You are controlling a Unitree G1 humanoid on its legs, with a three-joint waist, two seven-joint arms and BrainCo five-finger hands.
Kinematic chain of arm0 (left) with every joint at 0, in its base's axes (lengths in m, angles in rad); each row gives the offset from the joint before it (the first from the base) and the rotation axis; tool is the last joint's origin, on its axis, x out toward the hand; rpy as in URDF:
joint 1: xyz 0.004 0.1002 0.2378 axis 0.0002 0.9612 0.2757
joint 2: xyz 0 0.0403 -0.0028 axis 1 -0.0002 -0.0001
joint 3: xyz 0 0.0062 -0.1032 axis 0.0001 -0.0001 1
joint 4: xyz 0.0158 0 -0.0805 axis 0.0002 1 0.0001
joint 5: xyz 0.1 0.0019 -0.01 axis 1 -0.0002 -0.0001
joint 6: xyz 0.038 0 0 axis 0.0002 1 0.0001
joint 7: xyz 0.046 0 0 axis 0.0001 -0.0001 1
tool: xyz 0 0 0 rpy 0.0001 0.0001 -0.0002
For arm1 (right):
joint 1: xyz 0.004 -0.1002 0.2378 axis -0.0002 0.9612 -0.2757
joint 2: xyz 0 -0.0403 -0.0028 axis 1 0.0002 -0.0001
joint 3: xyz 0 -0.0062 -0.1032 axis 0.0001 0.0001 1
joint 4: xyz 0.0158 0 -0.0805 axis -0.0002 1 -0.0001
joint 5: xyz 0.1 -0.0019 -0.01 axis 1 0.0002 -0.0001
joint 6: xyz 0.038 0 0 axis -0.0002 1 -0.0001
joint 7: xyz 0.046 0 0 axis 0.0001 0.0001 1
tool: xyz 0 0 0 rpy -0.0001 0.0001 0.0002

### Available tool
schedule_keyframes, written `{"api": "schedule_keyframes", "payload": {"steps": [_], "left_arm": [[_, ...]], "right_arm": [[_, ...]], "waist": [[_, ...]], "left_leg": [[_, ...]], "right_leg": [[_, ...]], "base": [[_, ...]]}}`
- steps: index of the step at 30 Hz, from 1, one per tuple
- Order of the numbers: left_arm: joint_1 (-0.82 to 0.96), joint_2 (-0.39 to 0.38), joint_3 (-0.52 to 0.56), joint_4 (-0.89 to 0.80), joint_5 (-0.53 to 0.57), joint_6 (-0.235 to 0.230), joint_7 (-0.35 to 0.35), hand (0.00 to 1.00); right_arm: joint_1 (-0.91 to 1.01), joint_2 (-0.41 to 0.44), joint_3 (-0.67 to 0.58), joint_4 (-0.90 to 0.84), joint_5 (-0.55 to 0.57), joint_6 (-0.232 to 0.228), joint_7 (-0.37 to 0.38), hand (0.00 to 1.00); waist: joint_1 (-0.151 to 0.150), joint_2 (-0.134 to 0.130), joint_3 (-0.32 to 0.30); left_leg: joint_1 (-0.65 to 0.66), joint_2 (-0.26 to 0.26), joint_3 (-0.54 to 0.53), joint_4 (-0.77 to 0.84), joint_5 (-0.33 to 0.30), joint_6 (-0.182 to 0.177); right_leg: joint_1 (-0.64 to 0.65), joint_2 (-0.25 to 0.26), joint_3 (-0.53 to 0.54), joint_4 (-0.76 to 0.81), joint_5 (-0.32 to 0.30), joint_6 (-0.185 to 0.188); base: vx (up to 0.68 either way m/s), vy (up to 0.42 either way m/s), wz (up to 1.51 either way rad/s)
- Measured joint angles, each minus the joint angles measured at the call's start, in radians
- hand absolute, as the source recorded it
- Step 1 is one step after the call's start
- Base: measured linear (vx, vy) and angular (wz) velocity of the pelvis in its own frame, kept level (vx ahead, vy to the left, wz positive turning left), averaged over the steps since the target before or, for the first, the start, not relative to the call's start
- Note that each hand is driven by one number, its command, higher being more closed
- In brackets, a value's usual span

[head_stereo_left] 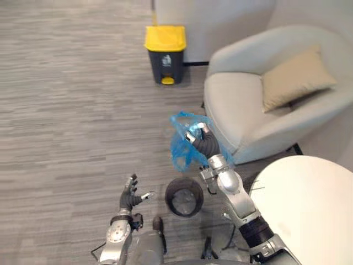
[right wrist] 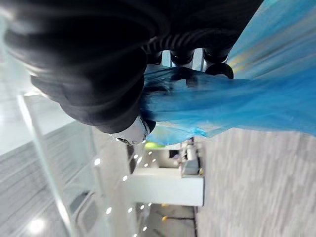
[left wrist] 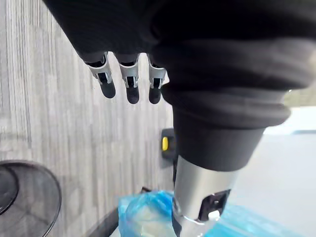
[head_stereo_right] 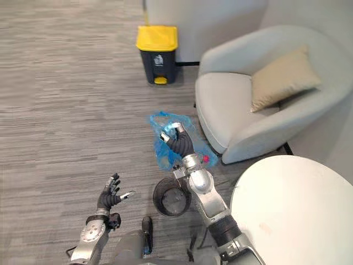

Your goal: Gather rubbish on tea table into small bin, then transfer packed bag to large trash can.

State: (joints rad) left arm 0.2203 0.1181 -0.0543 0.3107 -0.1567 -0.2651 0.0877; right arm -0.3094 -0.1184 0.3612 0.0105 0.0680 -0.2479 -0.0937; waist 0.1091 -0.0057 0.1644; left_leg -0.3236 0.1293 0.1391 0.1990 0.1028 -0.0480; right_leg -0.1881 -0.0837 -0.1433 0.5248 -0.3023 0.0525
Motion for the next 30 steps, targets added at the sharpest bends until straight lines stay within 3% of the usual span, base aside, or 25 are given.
{"api": "schedule_keyframes", "payload": {"steps": [1,2,3,4,5,6,7,8,10,12,13,14,18,23,30], "left_arm": [[0.007,0.000,-0.008,-0.016,0.000,-0.005,-0.001,0.00],[-0.003,-0.019,-0.029,-0.022,-0.001,-0.002,-0.002,0.00],[0.000,-0.026,-0.050,-0.049,-0.003,-0.002,-0.010,0.00],[0.004,-0.025,-0.061,-0.067,-0.003,-0.001,-0.014,0.00],[-0.001,-0.022,-0.085,-0.105,-0.003,-0.002,-0.023,0.00],[-0.010,-0.019,-0.098,-0.124,-0.002,-0.002,-0.025,0.00],[-0.024,-0.013,-0.112,-0.160,0.000,-0.011,-0.032,0.00],[-0.045,-0.003,-0.119,-0.166,0.003,-0.019,-0.043,0.00],[-0.052,0.020,-0.113,-0.185,0.009,-0.028,-0.043,0.00],[-0.078,0.039,-0.118,-0.188,0.013,-0.034,-0.042,0.00],[-0.107,0.052,-0.135,-0.187,0.018,-0.035,-0.039,0.00],[-0.140,0.064,-0.150,-0.185,0.040,-0.035,-0.039,0.00],[-0.219,0.118,-0.217,-0.185,0.113,-0.036,-0.018,0.00],[-0.261,0.127,-0.276,-0.181,0.156,-0.035,-0.018,0.00],[-0.376,0.134,-0.371,-0.104,0.173,-0.027,-0.021,0.00]], "right_arm": [[-0.019,-0.008,-0.002,0.000,0.000,-0.008,-0.003,1.00],[-0.046,-0.037,-0.009,0.005,-0.001,-0.015,-0.013,1.00],[-0.053,-0.058,-0.012,0.026,-0.001,-0.011,-0.020,1.00],[-0.053,-0.069,-0.012,0.034,-0.001,-0.007,-0.022,1.00],[-0.055,-0.097,-0.013,0.042,-0.002,-0.003,-0.025,1.00],[-0.060,-0.110,-0.017,0.043,-0.001,-0.002,-0.030,1.00],[-0.082,-0.116,-0.034,0.053,0.000,-0.002,-0.033,1.00],[-0.095,-0.119,-0.053,0.055,0.000,-0.001,-0.037,1.00],[-0.118,-0.130,-0.048,0.053,0.000,-0.001,-0.036,1.00],[-0.119,-0.141,-0.049,0.045,0.000,-0.004,-0.032,1.00],[-0.119,-0.145,-0.048,0.044,0.000,-0.004,-0.025,1.00],[-0.118,-0.145,-0.050,0.044,0.000,-0.004,-0.013,1.00],[-0.119,-0.116,-0.008,0.042,0.000,-0.001,0.040,1.00],[-0.119,-0.115,0.094,-0.001,0.003,0.001,0.102,1.00],[-0.179,-0.113,0.320,-0.001,0.048,0.039,0.191,1.00]], "waist": [[0.006,0.004,-0.001],[0.002,0.056,0.015],[-0.008,0.075,0.022],[-0.010,0.076,0.023],[-0.013,0.075,0.022],[-0.014,0.070,0.024],[-0.018,0.059,0.030],[-0.025,0.057,0.030],[-0.047,0.060,0.028],[-0.060,0.073,0.018],[-0.078,0.080,0.012],[-0.089,0.073,0.010],[-0.095,0.020,-0.023],[-0.100,0.011,-0.071],[-0.100,-0.001,-0.112]], "left_leg": [[-0.020,0.007,0.000,-0.017,0.016,-0.009],[-0.045,0.032,-0.036,-0.060,0.056,-0.011],[-0.036,0.043,-0.064,-0.124,0.074,-0.034],[-0.027,0.044,-0.065,-0.156,0.069,-0.042],[-0.016,0.046,-0.057,-0.200,0.011,-0.102],[-0.025,0.042,-0.046,-0.192,-0.026,-0.116],[-0.055,0.030,-0.018,-0.113,-0.034,-0.076],[-0.068,0.013,0.007,0.004,-0.052,-0.029],[-0.052,0.013,0.022,0.170,-0.108,0.031],[0.036,0.044,0.023,0.215,-0.170,0.018],[0.098,0.045,0.027,0.117,-0.194,-0.024],[0.127,0.035,0.030,0.035,-0.178,-0.070],[0.179,-0.031,0.052,-0.122,-0.085,-0.039],[0.219,-0.067,0.073,-0.196,-0.054,-0.021],[0.270,-0.059,0.081,-0.238,-0.038,-0.034]], "right_leg": [[0.003,0.014,-0.003,-0.055,-0.012,-0.021],[0.006,0.055,-0.035,-0.111,0.025,-0.037],[0.007,0.080,-0.063,-0.132,0.053,-0.052],[0.008,0.083,-0.081,-0.137,0.062,-0.057],[0.012,0.071,-0.107,-0.154,0.083,-0.074],[0.012,0.057,-0.126,-0.170,0.095,-0.083],[0.007,0.030,-0.143,-0.185,0.106,-0.099],[0.010,0.001,-0.159,-0.209,0.132,-0.095],[0.011,-0.025,-0.164,-0.231,0.162,-0.086],[0.014,-0.025,-0.167,-0.275,0.202,-0.073],[0.018,-0.023,-0.179,-0.305,0.223,-0.056],[0.018,-0.029,-0.183,-0.328,0.242,-0.040],[0.062,-0.044,-0.172,-0.484,0.363,-0.010],[0.080,-0.056,-0.125,-0.550,0.410,0.006],[0.098,-0.027,-0.077,-0.572,0.426,-0.006]], "base": [[-0.41,-0.136,0.01],[-0.44,-0.134,0.35],[-0.37,-0.097,0.51],[-0.31,-0.084,0.64],[-0.21,-0.039,0.60],[-0.33,-0.015,0.69],[-0.26,0.046,0.64],[-0.26,0.055,0.54],[-0.20,0.093,0.29],[-0.15,0.162,0.16],[-0.09,0.164,0.37],[-0.08,0.165,0.42],[-0.04,0.144,0.06],[-0.01,0.093,-0.17],[-0.01,-0.011,-0.19]]}}
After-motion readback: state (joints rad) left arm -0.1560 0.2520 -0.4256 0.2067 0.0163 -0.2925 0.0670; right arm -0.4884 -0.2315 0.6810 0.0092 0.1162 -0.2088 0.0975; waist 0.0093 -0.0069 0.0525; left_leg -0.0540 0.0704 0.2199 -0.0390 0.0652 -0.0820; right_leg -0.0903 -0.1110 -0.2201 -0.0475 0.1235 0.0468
